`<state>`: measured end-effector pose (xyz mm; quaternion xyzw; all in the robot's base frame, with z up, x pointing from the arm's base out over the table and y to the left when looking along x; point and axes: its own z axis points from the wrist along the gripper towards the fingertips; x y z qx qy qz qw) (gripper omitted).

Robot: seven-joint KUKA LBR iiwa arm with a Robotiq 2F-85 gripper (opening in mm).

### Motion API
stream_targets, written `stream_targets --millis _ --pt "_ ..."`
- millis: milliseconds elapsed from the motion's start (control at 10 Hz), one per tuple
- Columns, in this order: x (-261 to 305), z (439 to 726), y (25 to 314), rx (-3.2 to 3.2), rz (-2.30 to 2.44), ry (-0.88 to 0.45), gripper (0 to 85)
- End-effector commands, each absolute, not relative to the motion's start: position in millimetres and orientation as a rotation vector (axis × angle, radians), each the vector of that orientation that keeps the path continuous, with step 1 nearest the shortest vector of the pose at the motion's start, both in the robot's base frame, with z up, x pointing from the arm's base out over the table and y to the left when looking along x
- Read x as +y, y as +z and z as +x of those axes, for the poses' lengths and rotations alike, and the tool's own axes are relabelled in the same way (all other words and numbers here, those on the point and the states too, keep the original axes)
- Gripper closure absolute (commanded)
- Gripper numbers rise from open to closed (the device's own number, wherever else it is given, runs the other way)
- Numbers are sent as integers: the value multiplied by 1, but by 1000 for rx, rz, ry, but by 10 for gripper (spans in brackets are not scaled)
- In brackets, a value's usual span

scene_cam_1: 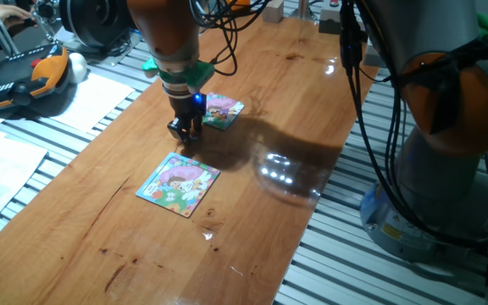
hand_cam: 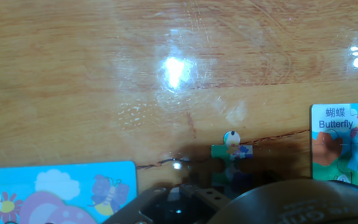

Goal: Assemble one piece of a puzzle

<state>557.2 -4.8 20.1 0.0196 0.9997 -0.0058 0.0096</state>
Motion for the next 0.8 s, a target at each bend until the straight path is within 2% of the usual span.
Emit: stream_targets --millis 0,100,600,700 --pt "-5 557 20 3122 61 -21 340" --pt "-5 557 20 3122 61 -21 510" --pt "-5 557 20 3125 54 -21 510" --pt "-5 557 20 3130 42 -17 680"
